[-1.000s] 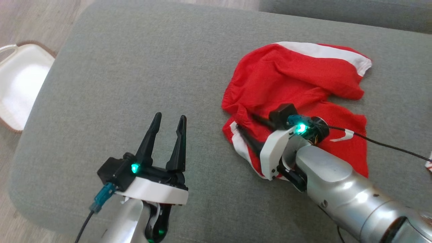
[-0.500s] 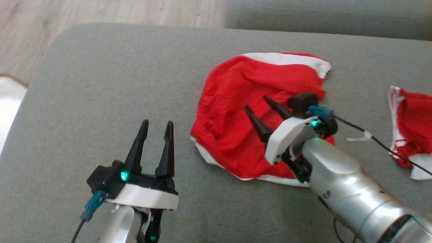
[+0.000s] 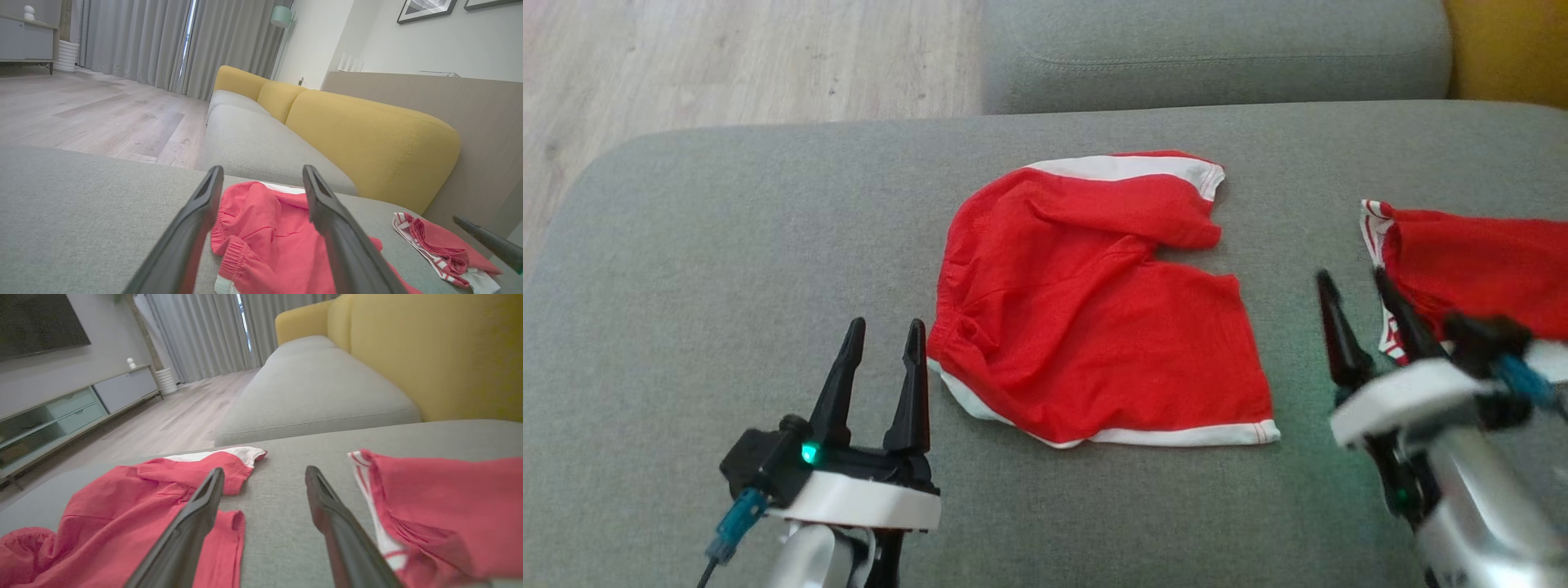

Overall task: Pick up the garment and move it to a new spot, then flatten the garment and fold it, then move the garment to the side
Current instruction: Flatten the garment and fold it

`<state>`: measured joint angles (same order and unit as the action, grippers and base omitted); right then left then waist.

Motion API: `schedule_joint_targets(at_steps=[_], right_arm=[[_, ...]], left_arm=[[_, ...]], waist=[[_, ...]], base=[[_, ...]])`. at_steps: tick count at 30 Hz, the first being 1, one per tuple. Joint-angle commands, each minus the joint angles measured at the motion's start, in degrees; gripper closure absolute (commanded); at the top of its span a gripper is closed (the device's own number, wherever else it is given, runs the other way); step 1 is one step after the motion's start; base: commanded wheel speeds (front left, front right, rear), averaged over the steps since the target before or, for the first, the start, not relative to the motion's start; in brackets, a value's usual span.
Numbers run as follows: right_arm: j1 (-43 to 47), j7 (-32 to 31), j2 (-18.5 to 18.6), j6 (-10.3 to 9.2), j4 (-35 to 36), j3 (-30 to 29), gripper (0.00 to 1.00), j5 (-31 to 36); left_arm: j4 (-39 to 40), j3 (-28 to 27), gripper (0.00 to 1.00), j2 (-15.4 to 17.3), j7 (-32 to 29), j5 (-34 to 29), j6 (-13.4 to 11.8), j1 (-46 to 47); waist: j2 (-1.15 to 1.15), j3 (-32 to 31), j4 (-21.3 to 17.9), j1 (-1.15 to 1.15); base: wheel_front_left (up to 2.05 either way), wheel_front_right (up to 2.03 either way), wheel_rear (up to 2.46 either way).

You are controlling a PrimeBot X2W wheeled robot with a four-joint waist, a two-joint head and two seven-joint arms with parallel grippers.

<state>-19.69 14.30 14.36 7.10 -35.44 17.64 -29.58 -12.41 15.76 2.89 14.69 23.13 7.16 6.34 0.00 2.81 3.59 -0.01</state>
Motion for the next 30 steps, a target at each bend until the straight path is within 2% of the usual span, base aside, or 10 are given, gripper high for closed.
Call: schedule_joint_targets(at_steps=[1,5,9,17,25,30], right_arm=[[-0.02,0.69,-0.76,0.39,2.34,0.19,0.00,0.99],[10.02,0.69,-5.94,0.39,11.60,-9.22,0.00,9.54],[16.82,0.69,-9.52,0.39,16.47,-14.19,0.00,15.48],[18.94,0.30,-11.31,0.39,19.49,-14.24,0.00,18.71],[17.44,-0.53,-11.46,0.39,21.06,-13.46,0.00,18.50],[16.28,-0.77,-11.47,0.39,21.59,-13.15,0.00,18.30]], left_arm=[[2.20,-2.18,0.00,0.25,0.31,-0.46,0.33,1.30],[2.08,-1.89,0.00,0.24,0.31,-0.51,0.33,0.83],[1.64,-1.23,0.00,0.32,0.31,-0.49,0.33,0.79],[-2.14,0.46,0.00,1.95,0.31,-0.62,0.33,1.34],[-12.50,4.64,0.00,6.98,-3.65,-2.57,0.33,7.63],[-16.68,8.17,0.00,9.71,-4.81,-1.22,0.33,12.62]], waist=[[0.00,-0.06,-0.14,0.01],[0.00,-0.12,-0.45,0.01],[0.00,-0.04,-0.25,0.01],[0.00,0.89,-0.21,0.01],[0.00,3.62,-0.84,0.01],[0.00,5.70,-1.53,0.01]], base=[[0.00,0.00,0.00],[0.00,0.00,0.00],[0.00,0.00,0.00],[0.00,0.00,0.00],[0.00,0.00,0.00],[0.00,0.00,0.00]])
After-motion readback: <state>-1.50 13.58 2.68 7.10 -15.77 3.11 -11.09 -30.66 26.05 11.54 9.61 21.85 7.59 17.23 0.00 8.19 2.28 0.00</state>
